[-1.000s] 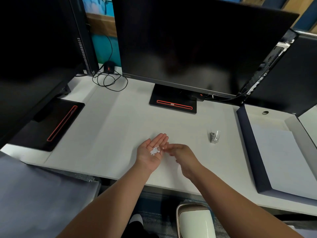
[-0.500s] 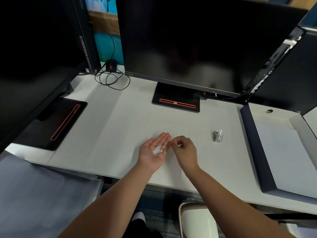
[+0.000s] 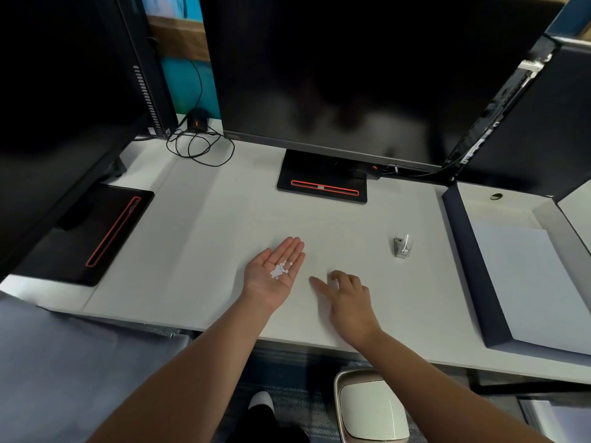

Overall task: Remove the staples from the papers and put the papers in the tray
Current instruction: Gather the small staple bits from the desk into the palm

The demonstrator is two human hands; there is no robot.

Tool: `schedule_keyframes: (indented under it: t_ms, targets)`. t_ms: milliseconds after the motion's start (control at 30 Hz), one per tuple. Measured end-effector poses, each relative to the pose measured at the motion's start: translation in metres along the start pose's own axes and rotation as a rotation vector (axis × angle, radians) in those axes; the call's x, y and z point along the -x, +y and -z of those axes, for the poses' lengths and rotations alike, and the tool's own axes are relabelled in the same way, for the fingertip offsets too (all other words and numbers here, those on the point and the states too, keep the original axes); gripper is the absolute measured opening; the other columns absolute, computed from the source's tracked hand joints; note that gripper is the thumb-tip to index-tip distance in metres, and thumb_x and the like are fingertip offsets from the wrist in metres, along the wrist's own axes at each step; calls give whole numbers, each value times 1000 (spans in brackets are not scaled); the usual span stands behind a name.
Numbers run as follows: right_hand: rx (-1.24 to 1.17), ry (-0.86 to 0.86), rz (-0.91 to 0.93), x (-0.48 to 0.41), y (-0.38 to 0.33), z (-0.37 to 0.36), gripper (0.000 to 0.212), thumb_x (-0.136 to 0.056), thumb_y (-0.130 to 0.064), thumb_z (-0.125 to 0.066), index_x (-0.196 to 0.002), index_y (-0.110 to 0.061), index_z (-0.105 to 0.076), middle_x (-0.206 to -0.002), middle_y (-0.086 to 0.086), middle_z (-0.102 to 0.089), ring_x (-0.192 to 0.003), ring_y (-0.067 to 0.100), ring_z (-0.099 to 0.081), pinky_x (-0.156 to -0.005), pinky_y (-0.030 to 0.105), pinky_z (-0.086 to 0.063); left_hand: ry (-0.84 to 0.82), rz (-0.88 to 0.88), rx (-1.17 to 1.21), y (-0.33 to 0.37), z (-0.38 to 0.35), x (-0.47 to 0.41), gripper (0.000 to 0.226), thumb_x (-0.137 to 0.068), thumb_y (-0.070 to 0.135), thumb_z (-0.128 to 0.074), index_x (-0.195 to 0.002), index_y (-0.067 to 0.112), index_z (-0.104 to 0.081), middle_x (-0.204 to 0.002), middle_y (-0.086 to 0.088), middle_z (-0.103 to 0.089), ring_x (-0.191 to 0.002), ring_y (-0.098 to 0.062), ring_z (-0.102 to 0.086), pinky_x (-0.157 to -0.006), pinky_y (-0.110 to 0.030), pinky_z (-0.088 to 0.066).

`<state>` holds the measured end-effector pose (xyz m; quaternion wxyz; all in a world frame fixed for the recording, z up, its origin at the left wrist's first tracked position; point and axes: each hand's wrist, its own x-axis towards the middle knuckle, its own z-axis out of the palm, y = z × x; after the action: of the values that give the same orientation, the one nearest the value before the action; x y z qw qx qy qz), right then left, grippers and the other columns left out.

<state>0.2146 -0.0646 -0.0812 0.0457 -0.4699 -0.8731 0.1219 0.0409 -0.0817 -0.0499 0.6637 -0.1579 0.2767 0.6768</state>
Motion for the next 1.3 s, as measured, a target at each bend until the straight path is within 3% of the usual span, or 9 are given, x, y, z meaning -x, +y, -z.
schedule_keyframes:
  t_ms: [200,333,500,700,800,967,1067,1200,1300]
  targets:
    - [77,15,55,0,0,1,68,-69,-1,-39,-130,-26,-54,-122,12,-57,-106,35,-55,-78,41,-43,14,7,-15,-1,0,-1,46,-102,20,-29,-111,-10,-62,-113,-24,-67,-111,-34,-62,-99,-42,-48]
    - [234,-141,91,-2,-14,10,62,-87,-4,-39,-146,-16,-26,-142,12,-36,-125,33,-36,-99,44,-30,20,3,-13,-1,1,-2,45,-101,20,-30,-112,-10,-62,-114,-24,-67,-112,-34,-62,-102,-42,-46]
    - [255,-136,146,-8,-23,7,51,-90,-2,-36,-141,-4,-34,-134,13,-43,-120,32,-40,-98,42,-32,22,4,-9,-2,3,-2,44,-101,20,-31,-113,-10,-61,-115,-24,-67,-112,-34,-62,-97,-43,-49]
    - [-920,-167,-329,-24,6,23,42,-89,9,-38,-106,-11,-71,-118,7,-64,-112,17,-56,-88,14,-40,27,4,-24,-7,7,1,44,-101,19,-31,-112,-11,-61,-113,-24,-68,-112,-34,-62,-99,-42,-48]
    - [-1151,-278,-489,-31,8,38,49,-83,15,-35,-90,-16,-72,-102,0,-70,-94,5,-58,-69,8,-41,26,12,-23,-10,8,0,44,-101,20,-31,-111,-11,-62,-113,-25,-67,-111,-34,-62,-97,-42,-48]
    - [-1160,-325,-517,-30,-6,39,41,-86,6,-40,-86,-17,-73,-91,-2,-69,-83,10,-54,-71,23,-38,18,31,-29,-17,7,1,45,-101,21,-31,-111,-11,-61,-114,-25,-67,-112,-34,-61,-98,-41,-47]
    - [-1177,-150,-507,-32,-13,36,30,-87,1,-48,-89,-15,-73,-90,-4,-69,-87,11,-58,-72,19,-41,24,23,-38,-16,7,0,45,-101,21,-31,-111,-11,-62,-113,-25,-67,-111,-34,-62,-99,-41,-47]
    - [-681,-50,-357,-32,-2,18,32,-94,-3,-44,-118,-10,-65,-123,2,-63,-117,18,-54,-93,12,-32,32,-1,-27,-11,8,0,45,-101,20,-30,-111,-11,-62,-112,-24,-68,-111,-33,-62,-95,-41,-48]
    - [-483,-28,-163,-26,5,7,46,-89,10,-38,-127,-7,-58,-122,14,-60,-114,28,-54,-89,12,-31,29,-8,-21,-6,7,-1,45,-101,20,-30,-111,-11,-62,-113,-24,-68,-110,-34,-62,-97,-42,-48]
